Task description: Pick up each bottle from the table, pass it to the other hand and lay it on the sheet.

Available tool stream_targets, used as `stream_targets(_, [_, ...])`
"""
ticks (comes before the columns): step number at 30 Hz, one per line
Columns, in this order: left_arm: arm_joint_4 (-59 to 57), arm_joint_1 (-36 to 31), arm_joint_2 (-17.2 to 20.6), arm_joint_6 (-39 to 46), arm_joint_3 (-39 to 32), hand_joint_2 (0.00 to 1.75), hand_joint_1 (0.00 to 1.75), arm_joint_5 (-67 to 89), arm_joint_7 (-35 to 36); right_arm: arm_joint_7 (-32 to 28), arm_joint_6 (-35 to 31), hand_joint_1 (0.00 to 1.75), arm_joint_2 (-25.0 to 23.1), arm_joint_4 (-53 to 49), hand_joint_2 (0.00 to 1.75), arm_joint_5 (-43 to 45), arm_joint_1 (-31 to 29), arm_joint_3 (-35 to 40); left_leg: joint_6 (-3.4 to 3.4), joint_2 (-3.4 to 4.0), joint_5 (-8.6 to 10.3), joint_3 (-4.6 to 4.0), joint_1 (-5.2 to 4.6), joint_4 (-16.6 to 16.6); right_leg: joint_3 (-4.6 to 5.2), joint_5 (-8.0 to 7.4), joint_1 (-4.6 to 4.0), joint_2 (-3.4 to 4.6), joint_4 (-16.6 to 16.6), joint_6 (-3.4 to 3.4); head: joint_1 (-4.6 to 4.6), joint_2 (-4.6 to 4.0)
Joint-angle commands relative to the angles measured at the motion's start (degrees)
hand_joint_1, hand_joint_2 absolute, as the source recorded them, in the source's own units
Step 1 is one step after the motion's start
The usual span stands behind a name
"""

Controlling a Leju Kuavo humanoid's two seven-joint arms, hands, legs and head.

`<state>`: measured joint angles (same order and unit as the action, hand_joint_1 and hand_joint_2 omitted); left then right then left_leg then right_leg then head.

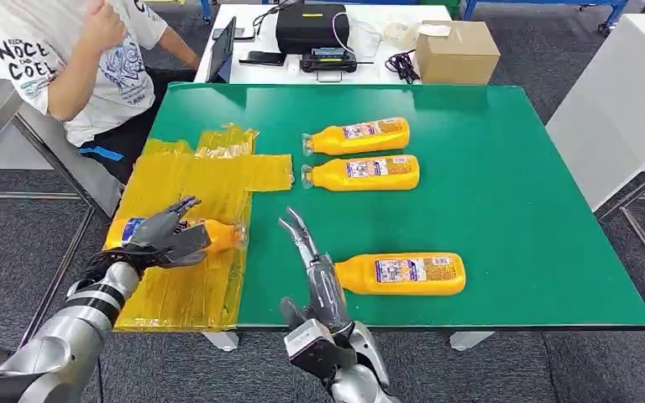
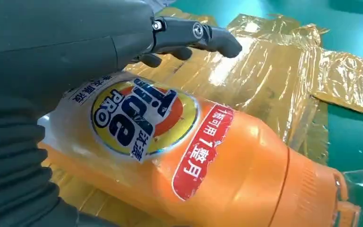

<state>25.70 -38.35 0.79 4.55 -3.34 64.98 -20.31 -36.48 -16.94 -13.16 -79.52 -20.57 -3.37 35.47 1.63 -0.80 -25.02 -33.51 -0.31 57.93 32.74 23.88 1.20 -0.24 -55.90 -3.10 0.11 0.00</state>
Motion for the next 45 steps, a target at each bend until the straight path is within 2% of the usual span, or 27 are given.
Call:
stream_targets(1, [-2.9,3.4,0.8,-4.0,-1.3,0.0,0.0,-6.6,-2.3,0.0,0.3,0.0,-1.5,6.8,0.0,0.9,-1.2,-1.2,-0.08,0.24,-0.02,0.19,0.04,-0.1,-0.12,-0.09,-0.05,0.2,0.1,0.17,0.02,0.0])
stream_targets(4, [-0.4,5.1,-0.3,-3.7,-4.9,0.0,0.0,-13.9,-8.1,0.1,0.0,0.0,-1.8,8.0,0.0,1.3,-1.4,-1.3,-0.13,0.38,-0.02,0.23,0.08,-0.2,-0.12,-0.15,-0.1,0.32,0.2,0.3,0.02,0.0])
stream_targets(13, [0.0,5.3,-0.7,-3.6,-4.6,0.0,0.0,-14.1,-8.1,0.1,-0.1,0.0,-1.9,8.1,0.0,1.3,-1.3,-1.3,-0.08,0.24,-0.01,0.12,0.06,-0.1,-0.02,-0.12,-0.07,0.18,0.1,0.24,0.02,0.0])
stream_targets(14, [1.6,5.8,-1.3,-0.6,-6.2,0.0,0.0,-16.7,-10.3,0.1,-0.2,0.0,-1.9,8.1,0.0,1.4,-1.3,-1.3,-0.06,0.18,0.0,0.11,0.02,-0.1,-0.02,-0.1,-0.04,0.12,0.0,0.21,0.02,0.0])
stream_targets(15, [4.9,7.0,-2.8,11.0,-6.5,0.0,0.0,-19.5,-14.2,0.2,-0.7,0.0,-1.8,7.9,0.0,1.4,-1.1,-1.0,-0.1,0.24,0.01,0.12,0.08,-0.1,-0.03,-0.13,-0.1,0.16,0.1,0.26,0.02,0.0])
stream_targets(17, [8.3,7.5,-5.0,21.6,-8.0,0.0,0.0,-23.9,-17.2,0.5,-1.3,0.0,-1.9,8.1,0.0,1.3,-1.1,-0.5,-0.1,0.21,0.0,0.1,0.09,-0.1,-0.04,-0.12,-0.1,0.13,0.1,0.27,0.04,0.0])
stream_targets(18, [12.0,8.6,-5.6,31.1,-7.2,0.0,0.0,-24.4,-19.7,0.7,-1.4,0.0,-1.8,8.4,0.0,1.3,-1.4,0.1,-0.07,0.1,0.02,0.03,0.06,0.0,0.02,-0.1,-0.07,0.03,0.1,0.22,0.02,0.0])
stream_targets(19, [19.1,11.0,-5.8,35.5,-6.3,0.0,0.0,-22.3,-19.7,0.9,-1.6,0.0,-1.9,9.2,0.0,1.4,-1.9,0.8,-0.12,0.17,0.0,-0.04,0.14,0.0,0.07,-0.11,-0.15,0.05,0.1,0.27,0.04,0.0])
stream_targets(20, [31.3,14.3,-9.9,35.5,-14.8,0.0,0.0,-6.7,-19.7,1.0,-1.4,0.0,-1.8,10.0,0.0,1.6,-2.4,1.3,-0.11,0.27,0.0,-0.14,0.12,0.1,0.23,-0.11,-0.13,0.05,0.0,0.24,0.02,0.0])
stream_targets(22, [41.3,17.9,-12.0,35.5,-13.3,0.0,0.0,-8.0,-19.7,0.9,-1.5,0.0,-1.9,11.3,0.0,1.8,-2.9,1.6,-0.07,0.3,0.02,-0.32,0.1,0.1,0.4,-0.1,-0.11,0.05,0.0,0.21,0.02,0.0])
stream_targets(23, [45.5,19.2,-13.1,35.5,-13.2,1.75,0.0,-7.5,-19.7,0.7,-1.7,0.0,-1.8,11.8,0.0,1.8,-2.9,1.7,-0.05,0.3,0.03,-0.27,0.08,0.0,0.36,-0.11,-0.09,0.09,0.0,0.19,0.05,0.0])
stream_targets(25, [51.2,20.5,-15.1,35.5,-14.0,1.75,0.0,-9.2,-19.7,0.2,-3.0,0.0,-1.4,12.0,0.0,0.6,-3.2,2.3,-0.06,0.26,-0.01,-0.34,0.1,0.1,0.37,-0.07,-0.11,0.07,0.0,0.2,0.04,0.0])
stream_targets(29, [51.2,20.5,-15.1,35.5,-14.0,1.75,0.0,-9.2,-19.7,0.2,-3.0,0.0,-1.4,12.0,0.0,0.6,-3.2,2.3,-0.08,0.38,-0.02,-0.48,0.09,0.1,0.54,-0.09,-0.11,0.17,0.0,0.23,0.04,0.0])
stream_targets(32, [50.5,20.8,-16.0,35.5,-12.7,1.75,0.0,-27.7,-19.7,2.1,-8.8,0.0,0.9,9.5,0.0,-5.7,-3.0,2.5,-0.12,0.39,-0.04,-0.44,0.11,0.0,0.53,-0.09,-0.14,0.2,0.0,0.27,0.02,0.0])
stream_targets(35, [50.4,22.4,-14.2,35.5,-9.7,1.75,0.0,-39.1,-19.7,5.4,-13.0,0.0,3.8,4.4,0.0,-10.4,-1.4,-0.4,-0.11,0.23,0.0,-0.43,0.12,0.0,0.48,-0.09,-0.16,0.04,0.1,0.26,0.02,0.0])
stream_targets(36, [50.6,23.1,-13.8,35.5,-9.1,1.75,0.0,-40.7,-19.7,6.7,-13.6,0.0,4.8,3.2,1.75,-12.0,-1.2,-1.3,-0.12,0.2,-0.02,-0.4,0.15,0.0,0.44,-0.06,-0.19,0.0,0.1,0.29,0.0,0.0])
stream_targets(38, [50.5,24.8,-12.7,35.5,-7.9,1.75,0.0,-44.6,-19.7,12.5,-14.2,0.0,7.4,1.1,1.75,-18.2,-0.7,-4.0,-0.06,0.28,-0.01,-0.4,0.11,0.0,0.47,-0.1,-0.15,0.07,0.1,0.23,0.0,0.0])
stream_targets(39, [50.6,25.2,-12.4,35.5,-7.7,1.75,0.0,-45.3,-19.7,12.7,-14.1,0.0,8.2,0.6,1.75,-18.3,-0.5,-4.7,-0.02,0.22,0.05,-0.46,0.04,0.0,0.55,-0.11,-0.07,0.02,0.1,0.17,0.0,0.0])
stream_targets(41, [49.6,26.7,-11.3,35.5,-6.0,1.75,0.0,-48.0,-19.7,18.1,-8.9,0.0,10.0,1.1,1.75,-22.5,-0.5,-7.0,-0.06,0.15,-0.02,-0.33,0.14,0.0,0.35,-0.05,-0.17,-0.06,0.2,0.23,0.0,0.0])
stream_targets(45, [50.5,30.0,-11.4,35.5,-3.1,1.75,0.0,-45.1,-19.7,23.9,-7.2,0.0,12.9,3.9,1.75,-29.7,-3.0,-9.7,-0.04,0.28,-0.01,-0.33,0.07,-0.1,0.35,-0.12,-0.1,0.09,0.2,0.21,0.02,0.0])
